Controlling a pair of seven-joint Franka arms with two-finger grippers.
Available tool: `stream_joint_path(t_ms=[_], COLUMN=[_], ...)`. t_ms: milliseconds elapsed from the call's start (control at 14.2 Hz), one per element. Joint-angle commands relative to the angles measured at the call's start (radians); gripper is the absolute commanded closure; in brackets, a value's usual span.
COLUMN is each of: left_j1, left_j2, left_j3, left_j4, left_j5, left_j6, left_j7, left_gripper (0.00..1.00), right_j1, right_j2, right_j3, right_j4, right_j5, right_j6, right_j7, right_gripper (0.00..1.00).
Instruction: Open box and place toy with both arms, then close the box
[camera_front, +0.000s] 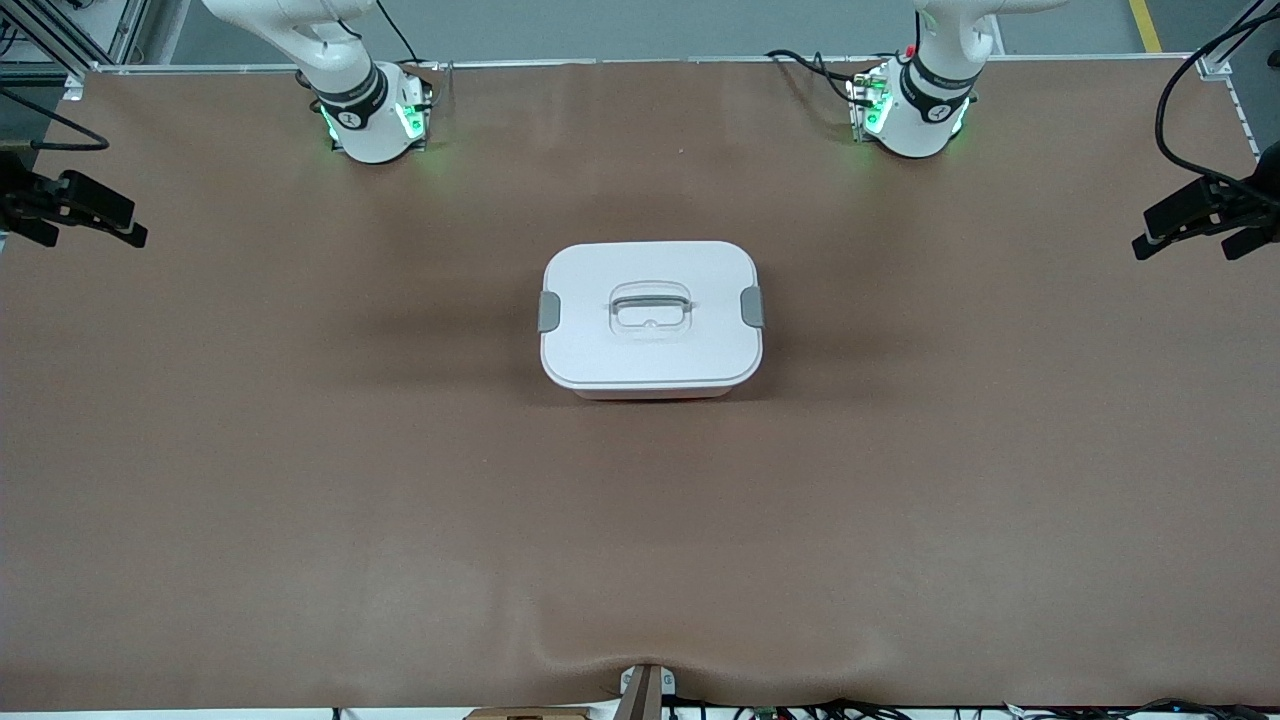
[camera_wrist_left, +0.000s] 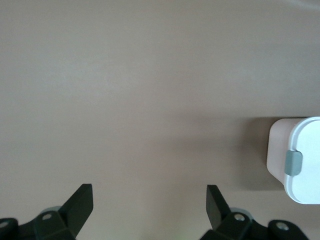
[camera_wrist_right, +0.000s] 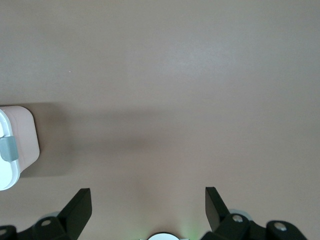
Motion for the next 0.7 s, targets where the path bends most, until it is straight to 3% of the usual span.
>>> stream_joint_path(t_ms=[0,632], left_j1=[0.0,0.002], left_j2=[-0.025,-0.031], left_j3=[-0.007,-0.041], left_j4=[-0.038,-0.037], left_j5=[0.032,0.021], left_j6=[0.046,0.017], left_j7=[0.062,-0.061], left_gripper=[0.0,0.0], right_j1=[-0.007,-0.01], right_j2=[-0.006,-0.006], right_j3=[0.0,0.0], right_j4=[-0.001,-0.001], right_j5=[0.005,0.005], right_j6=[-0.006,-0.007], right_j7=[-0.004,-0.006], right_gripper=[0.0,0.0])
